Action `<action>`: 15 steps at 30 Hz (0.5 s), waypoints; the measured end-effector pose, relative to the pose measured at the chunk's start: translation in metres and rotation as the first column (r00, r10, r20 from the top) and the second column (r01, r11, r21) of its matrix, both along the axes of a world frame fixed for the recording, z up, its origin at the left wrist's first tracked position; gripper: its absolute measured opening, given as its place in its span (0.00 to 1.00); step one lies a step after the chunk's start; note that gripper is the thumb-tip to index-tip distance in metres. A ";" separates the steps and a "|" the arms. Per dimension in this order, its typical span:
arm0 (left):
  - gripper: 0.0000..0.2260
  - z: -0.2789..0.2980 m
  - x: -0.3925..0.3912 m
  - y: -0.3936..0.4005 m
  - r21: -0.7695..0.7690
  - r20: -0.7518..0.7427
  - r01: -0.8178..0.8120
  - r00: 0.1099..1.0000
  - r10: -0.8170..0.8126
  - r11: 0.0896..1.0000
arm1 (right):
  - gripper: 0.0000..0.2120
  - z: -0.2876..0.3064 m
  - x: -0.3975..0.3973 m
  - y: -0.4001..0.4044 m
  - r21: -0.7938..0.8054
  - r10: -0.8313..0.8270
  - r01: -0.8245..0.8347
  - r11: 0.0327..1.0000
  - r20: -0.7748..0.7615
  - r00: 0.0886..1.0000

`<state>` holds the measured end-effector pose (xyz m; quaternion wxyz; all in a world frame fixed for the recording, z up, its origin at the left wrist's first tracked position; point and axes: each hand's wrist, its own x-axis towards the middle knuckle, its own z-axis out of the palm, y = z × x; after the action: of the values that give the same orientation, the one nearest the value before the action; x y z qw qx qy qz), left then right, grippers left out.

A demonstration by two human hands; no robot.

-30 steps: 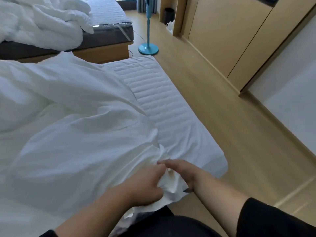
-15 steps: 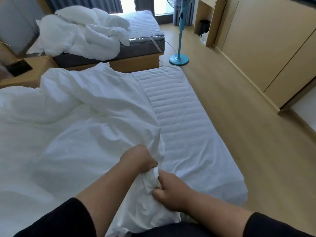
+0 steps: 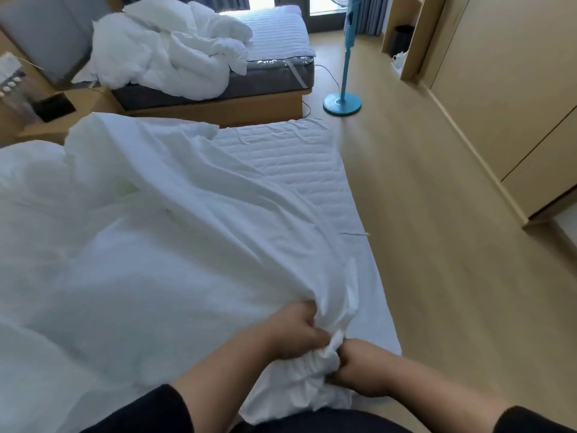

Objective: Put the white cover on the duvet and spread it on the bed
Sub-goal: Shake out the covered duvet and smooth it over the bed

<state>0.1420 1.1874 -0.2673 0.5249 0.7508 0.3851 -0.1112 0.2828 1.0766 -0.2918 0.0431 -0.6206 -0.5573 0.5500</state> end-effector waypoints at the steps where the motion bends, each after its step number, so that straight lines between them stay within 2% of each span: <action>1: 0.15 -0.018 0.005 0.000 -0.001 -0.104 0.035 0.994 -0.035 0.999 | 0.16 -0.016 0.011 -0.003 -0.055 0.018 -0.013 0.998 0.087 0.996; 2: 0.16 -0.034 0.009 0.001 -0.013 -0.204 0.076 0.976 -0.077 0.997 | 0.14 -0.031 0.022 -0.008 -0.115 -0.004 0.023 0.993 0.168 0.986; 4: 0.16 -0.058 0.015 0.005 -0.037 -0.362 0.191 0.913 -0.191 0.981 | 0.17 -0.046 0.047 -0.023 -0.198 -0.122 0.186 0.963 0.294 0.948; 6: 0.15 -0.070 0.024 0.015 -0.005 -0.420 0.294 0.867 -0.269 0.956 | 0.17 -0.050 0.070 -0.039 -0.223 -0.230 0.319 0.921 0.350 0.908; 11: 0.11 -0.074 0.078 0.037 0.083 -0.345 0.361 0.885 -0.313 0.929 | 0.14 -0.044 0.121 -0.066 -0.143 -0.513 0.580 0.802 0.331 0.792; 15: 0.10 -0.065 0.130 0.032 0.095 -0.303 0.389 0.888 -0.346 0.916 | 0.07 -0.040 0.162 -0.074 -0.092 -0.697 0.721 0.687 0.199 0.689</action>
<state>0.2725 1.2198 -0.3322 0.3751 0.8250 0.3133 -0.2838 0.4449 1.0030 -0.3322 0.1605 -0.8281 -0.2283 0.4862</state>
